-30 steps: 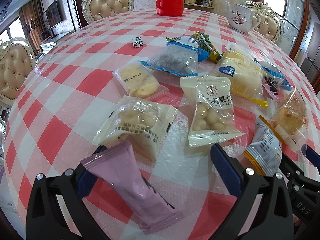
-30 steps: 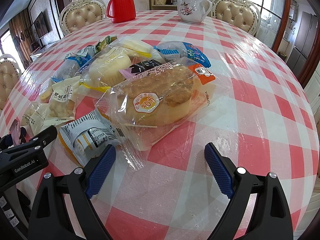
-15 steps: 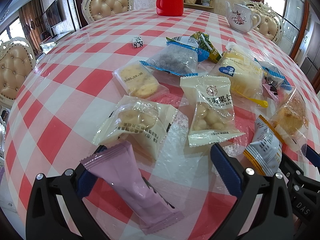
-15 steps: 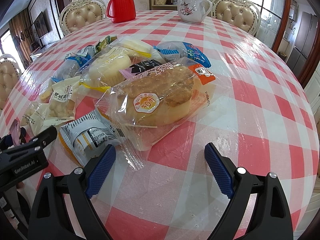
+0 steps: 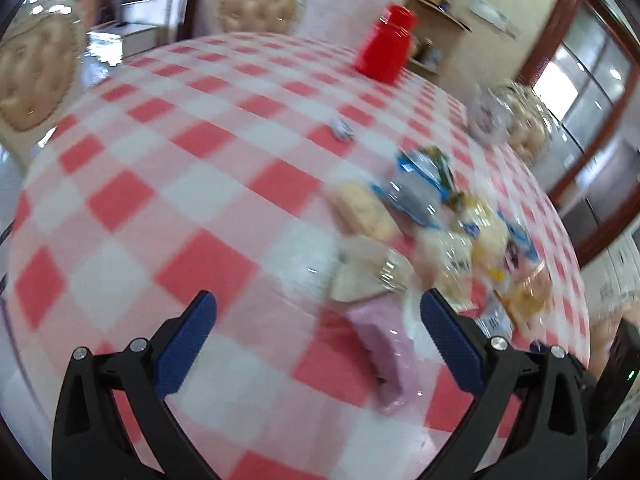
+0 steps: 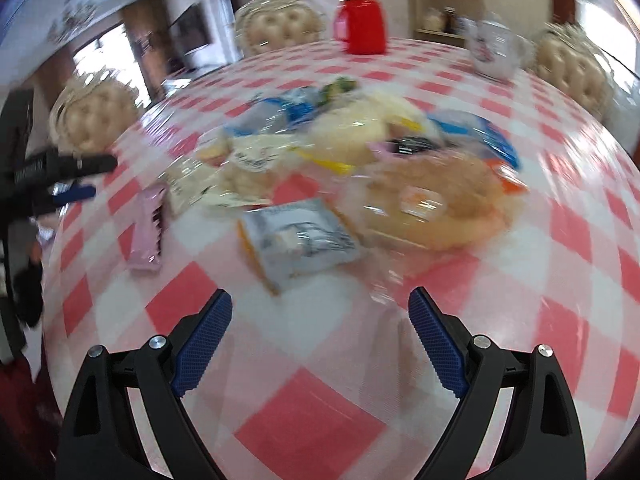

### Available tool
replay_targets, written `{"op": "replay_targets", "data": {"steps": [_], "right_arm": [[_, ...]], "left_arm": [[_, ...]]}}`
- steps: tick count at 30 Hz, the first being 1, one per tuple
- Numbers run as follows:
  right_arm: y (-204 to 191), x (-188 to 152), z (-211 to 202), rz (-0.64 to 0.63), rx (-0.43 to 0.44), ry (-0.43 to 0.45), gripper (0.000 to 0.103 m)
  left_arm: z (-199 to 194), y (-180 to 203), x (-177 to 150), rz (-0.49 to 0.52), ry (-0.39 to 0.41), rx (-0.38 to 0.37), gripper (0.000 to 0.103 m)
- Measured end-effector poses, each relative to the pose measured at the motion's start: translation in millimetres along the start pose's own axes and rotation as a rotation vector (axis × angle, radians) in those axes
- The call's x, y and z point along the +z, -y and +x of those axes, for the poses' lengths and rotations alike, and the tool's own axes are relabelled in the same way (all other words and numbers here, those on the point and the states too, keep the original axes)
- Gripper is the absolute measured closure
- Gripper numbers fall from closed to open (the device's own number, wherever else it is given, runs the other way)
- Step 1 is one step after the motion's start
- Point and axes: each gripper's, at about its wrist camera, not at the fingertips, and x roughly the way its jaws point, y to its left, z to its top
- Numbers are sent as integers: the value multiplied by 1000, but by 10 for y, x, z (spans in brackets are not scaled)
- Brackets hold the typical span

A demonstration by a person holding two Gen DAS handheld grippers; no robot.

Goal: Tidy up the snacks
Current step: 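Grasp the pink bar with the left tool while the right tool grasps the silver chip bag, then carry both snacks to the clear box and open both tools to drop them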

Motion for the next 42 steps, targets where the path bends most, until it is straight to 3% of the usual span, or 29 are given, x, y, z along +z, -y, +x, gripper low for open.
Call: {"op": "replay_targets", "data": {"steps": [7, 15, 24, 25, 26, 28, 30, 31, 32, 34, 42], "right_arm": [[-145, 243, 222, -86, 12, -11, 16], [-222, 418, 538, -200, 21, -88, 17], [-111, 627, 714, -137, -16, -90, 15], [-97, 635, 713, -129, -24, -88, 16], [-71, 636, 690, -118, -31, -78, 23], [-29, 598, 626, -81, -27, -59, 28], [-10, 523, 508, -63, -47, -30, 32], [-10, 475, 412, -62, -58, -2, 44], [-14, 405, 323, -54, -54, 10, 49], [-18, 233, 149, -40, -32, 33, 49], [86, -175, -411, 33, 29, 117, 49]], "left_arm": [[113, 276, -418, 124, -93, 20, 1], [347, 682, -611, 243, -86, 122, 1], [449, 653, -436, 142, -66, 168, 1], [469, 646, -406, 130, -57, 176, 1], [487, 646, -392, 129, -53, 193, 2], [502, 685, -391, 157, -50, 233, 12], [430, 727, -452, 201, -18, 239, 58], [388, 727, -488, 218, -7, 224, 69], [346, 702, -516, 220, -2, 206, 79], [275, 638, -560, 213, -1, 158, 81], [-43, 574, -781, 246, 23, 90, 82]]}}
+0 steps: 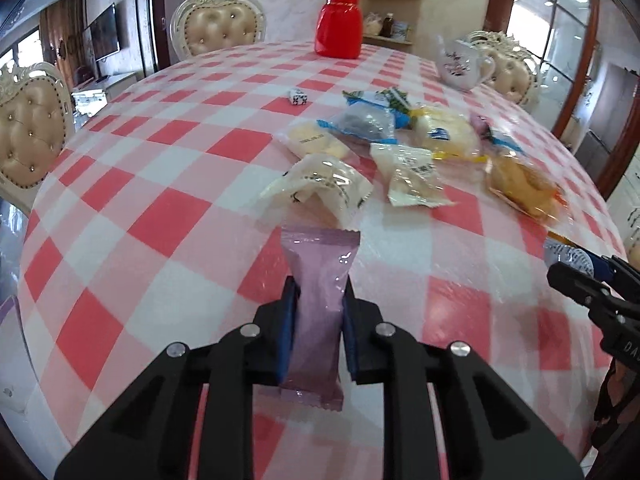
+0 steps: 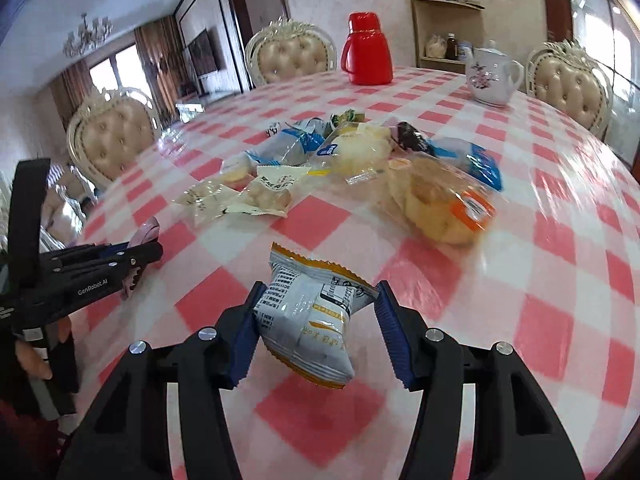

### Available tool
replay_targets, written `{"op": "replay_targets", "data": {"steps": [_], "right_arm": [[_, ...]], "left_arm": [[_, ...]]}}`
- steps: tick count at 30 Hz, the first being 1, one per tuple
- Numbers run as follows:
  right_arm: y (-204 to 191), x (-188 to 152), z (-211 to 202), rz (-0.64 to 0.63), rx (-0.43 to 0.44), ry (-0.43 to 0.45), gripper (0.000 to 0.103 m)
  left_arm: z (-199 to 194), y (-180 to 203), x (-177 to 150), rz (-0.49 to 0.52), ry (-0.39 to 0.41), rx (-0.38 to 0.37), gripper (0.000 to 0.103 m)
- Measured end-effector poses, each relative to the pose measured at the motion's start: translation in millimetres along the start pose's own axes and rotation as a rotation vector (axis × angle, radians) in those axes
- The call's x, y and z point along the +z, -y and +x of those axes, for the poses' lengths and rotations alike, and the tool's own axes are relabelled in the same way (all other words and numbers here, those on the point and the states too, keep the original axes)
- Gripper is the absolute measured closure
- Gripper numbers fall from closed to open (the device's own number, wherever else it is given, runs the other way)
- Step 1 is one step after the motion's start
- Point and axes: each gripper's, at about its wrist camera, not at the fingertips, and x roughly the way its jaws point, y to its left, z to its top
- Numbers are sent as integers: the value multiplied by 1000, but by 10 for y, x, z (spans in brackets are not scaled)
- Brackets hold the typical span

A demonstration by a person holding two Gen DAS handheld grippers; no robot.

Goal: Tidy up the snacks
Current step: 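Carry both snacks to the clear box and open both tools to drop them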

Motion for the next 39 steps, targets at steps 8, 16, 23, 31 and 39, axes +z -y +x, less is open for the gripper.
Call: {"op": "replay_targets", "data": {"steps": [8, 16, 23, 31, 39], "right_arm": [[-87, -241, -242, 11, -4, 7, 49], [-595, -362, -378, -79, 22, 9, 49], [-1321, -371, -306, -203, 100, -5, 49], [-2274, -463, -217, -367, 203, -34, 49], [-3059, -518, -147, -508, 285, -60, 49]], "left_arm": [[-396, 23, -187, 13, 18, -41, 82], [-830, -237, -437, 19, 41, -25, 82], [-1076, -824, -641, -17, 27, 52, 81], [-1352, -1509, -704, -119, 69, 132, 81], [-1384, -2022, -840, -147, 23, 223, 81]]}}
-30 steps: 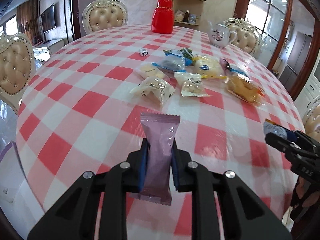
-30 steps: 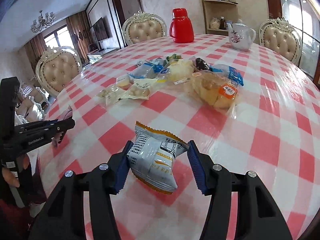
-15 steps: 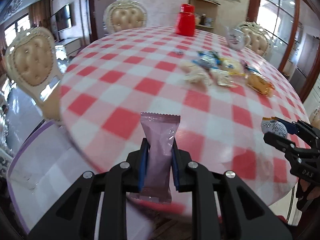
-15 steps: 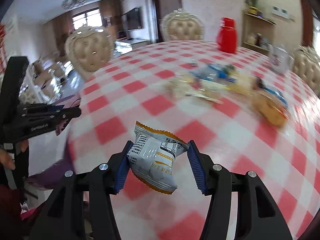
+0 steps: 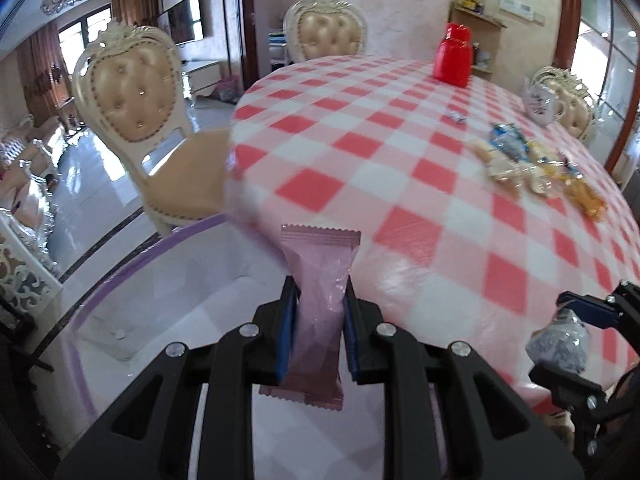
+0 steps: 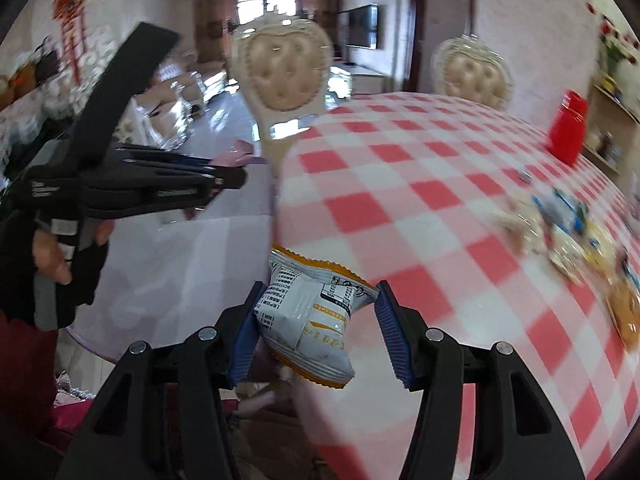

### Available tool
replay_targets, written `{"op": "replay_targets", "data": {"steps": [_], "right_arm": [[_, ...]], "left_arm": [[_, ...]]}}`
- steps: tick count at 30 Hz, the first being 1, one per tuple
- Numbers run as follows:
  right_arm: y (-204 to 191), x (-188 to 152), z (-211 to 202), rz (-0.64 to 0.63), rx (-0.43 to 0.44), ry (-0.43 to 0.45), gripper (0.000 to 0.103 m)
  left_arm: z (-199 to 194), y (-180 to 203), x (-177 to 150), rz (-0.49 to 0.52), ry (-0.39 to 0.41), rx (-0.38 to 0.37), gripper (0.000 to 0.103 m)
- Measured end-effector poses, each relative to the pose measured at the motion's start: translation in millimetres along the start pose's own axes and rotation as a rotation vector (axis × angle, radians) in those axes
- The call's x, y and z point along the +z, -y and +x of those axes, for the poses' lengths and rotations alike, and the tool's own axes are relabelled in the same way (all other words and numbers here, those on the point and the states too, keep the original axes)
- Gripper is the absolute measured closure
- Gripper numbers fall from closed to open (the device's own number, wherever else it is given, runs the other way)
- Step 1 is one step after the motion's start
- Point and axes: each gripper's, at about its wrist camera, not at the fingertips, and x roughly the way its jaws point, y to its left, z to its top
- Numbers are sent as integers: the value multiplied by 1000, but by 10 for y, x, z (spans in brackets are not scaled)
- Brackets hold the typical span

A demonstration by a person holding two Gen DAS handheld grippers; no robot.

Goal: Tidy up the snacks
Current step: 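Carry both snacks to the clear box and open both tools to drop them, then grasp the bread loaf with the right tool while the left tool grasps the nut packet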

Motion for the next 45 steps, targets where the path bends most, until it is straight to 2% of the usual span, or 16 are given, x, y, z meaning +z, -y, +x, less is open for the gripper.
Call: {"op": "replay_targets", "data": {"steps": [4, 13, 15, 16, 18, 20, 24, 27, 31, 36, 41, 43, 45], "right_arm": [[-314, 121, 147, -68, 36, -15, 49], [-790, 194, 420, -163, 122, -52, 48], [-843, 203, 434, -169, 161, -44, 44], [-855, 204, 420, -168, 179, -37, 43], [-813, 210, 368, -150, 188, -11, 31], [-710, 212, 304, -124, 169, 17, 27], [-254, 149, 132, -6, 89, 66, 21], [227, 39, -9, 145, 47, 83, 18], [839, -255, -241, 306, -30, 77, 16], [1473, -733, -598, 419, -155, 80, 16], [2169, -1169, -874, 616, -293, 86, 16], [2434, -1350, -987, 714, -353, 100, 16], [2626, -1440, -1051, 753, -400, 111, 16]], "left_arm": [[108, -267, -59, 10, -49, 78, 81], [169, -653, -129, -39, -82, 121, 80], [151, -706, -132, -48, -81, 135, 77], [146, -731, -127, -60, -84, 148, 71], [118, -772, -104, -92, -64, 186, 15], [45, -785, -78, -112, -29, 191, 12], [-30, -711, -18, -160, -1, 126, 8], [-83, -522, 15, -170, 56, 113, 3], [-119, -84, 30, -141, 109, 9, 2], [-58, 604, 15, -77, 82, -146, 2], [154, 1446, 129, -29, -3, -291, 2], [291, 1671, 187, -43, -40, -328, 2], [406, 1862, 237, -64, -67, -346, 2]]}}
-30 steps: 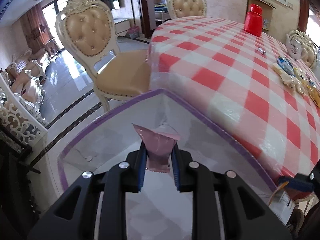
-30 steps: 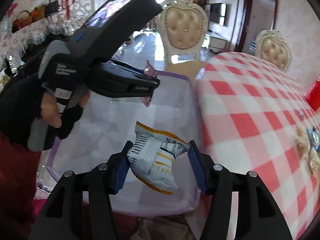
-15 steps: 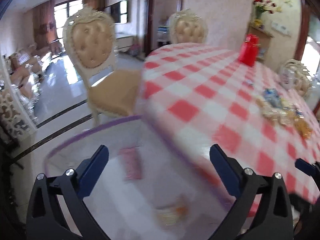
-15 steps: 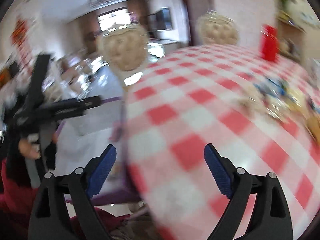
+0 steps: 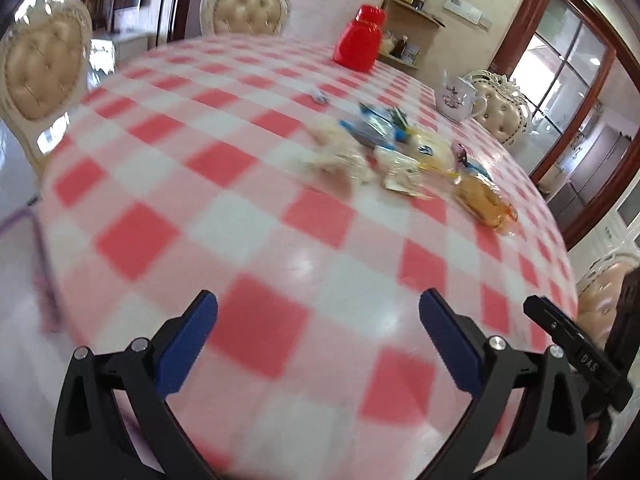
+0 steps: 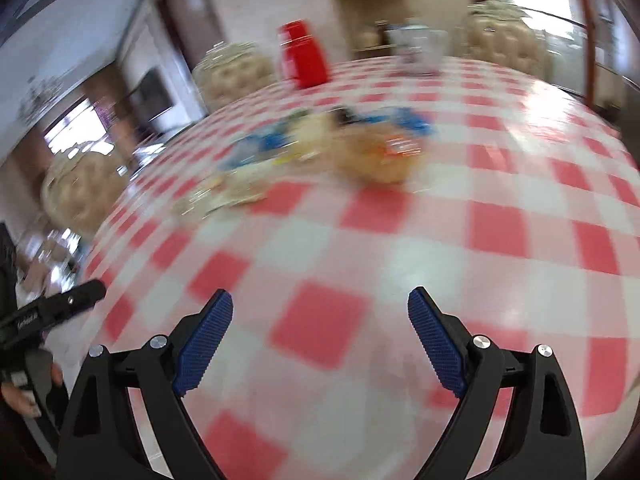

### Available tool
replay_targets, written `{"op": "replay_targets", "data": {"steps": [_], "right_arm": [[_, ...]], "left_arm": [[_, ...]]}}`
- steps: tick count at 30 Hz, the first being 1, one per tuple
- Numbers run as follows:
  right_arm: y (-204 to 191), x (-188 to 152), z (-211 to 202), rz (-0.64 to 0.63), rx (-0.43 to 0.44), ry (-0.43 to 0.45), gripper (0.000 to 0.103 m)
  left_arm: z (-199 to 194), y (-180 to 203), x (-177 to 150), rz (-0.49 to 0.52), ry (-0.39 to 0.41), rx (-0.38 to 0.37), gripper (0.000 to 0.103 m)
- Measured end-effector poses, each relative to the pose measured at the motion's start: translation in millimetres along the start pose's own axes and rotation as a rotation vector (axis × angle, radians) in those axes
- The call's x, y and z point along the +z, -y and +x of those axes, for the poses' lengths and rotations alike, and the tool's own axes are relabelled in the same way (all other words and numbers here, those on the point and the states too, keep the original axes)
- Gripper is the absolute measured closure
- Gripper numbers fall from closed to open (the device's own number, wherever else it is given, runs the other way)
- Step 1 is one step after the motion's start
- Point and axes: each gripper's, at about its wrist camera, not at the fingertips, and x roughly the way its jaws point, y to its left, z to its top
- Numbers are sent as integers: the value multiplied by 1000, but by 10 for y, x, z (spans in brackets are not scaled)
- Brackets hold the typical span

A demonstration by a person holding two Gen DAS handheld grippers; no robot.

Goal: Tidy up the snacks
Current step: 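Grasp the bread loaf with the right tool while the left tool grasps the nut packet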

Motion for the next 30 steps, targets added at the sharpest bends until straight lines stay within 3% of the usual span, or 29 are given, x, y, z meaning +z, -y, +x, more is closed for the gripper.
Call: {"op": "replay_targets", "data": {"steps": [6, 11, 14, 18, 22, 25, 26, 28, 30], "right_arm": [[338, 366, 239, 20, -53, -10, 16], [512, 776, 630, 106, -62, -39, 16], [481, 1032, 833, 28, -70, -42, 16], [379, 1363, 1068, -174, -37, -48, 16], [272, 1379, 1373, -303, 9, -159, 16], [134, 1231, 1493, -454, -65, -185, 16], [106, 1195, 1473, -471, -57, -172, 20], [89, 1137, 1415, -469, -31, -160, 48], [106, 1090, 1358, -427, -25, -159, 55]], "left_arm": [[456, 286, 220, -49, 8, 49, 2], [698, 223, 336, -151, 7, 66, 2], [740, 200, 390, -167, 27, 81, 2], [798, 169, 489, -178, 27, 85, 2], [834, 162, 547, -191, 56, 122, 2], [915, 191, 602, -181, 41, 133, 2], [934, 203, 623, -179, 43, 141, 2], [973, 221, 667, -176, 50, 161, 2], [1069, 250, 749, -177, 39, 181, 2]]}}
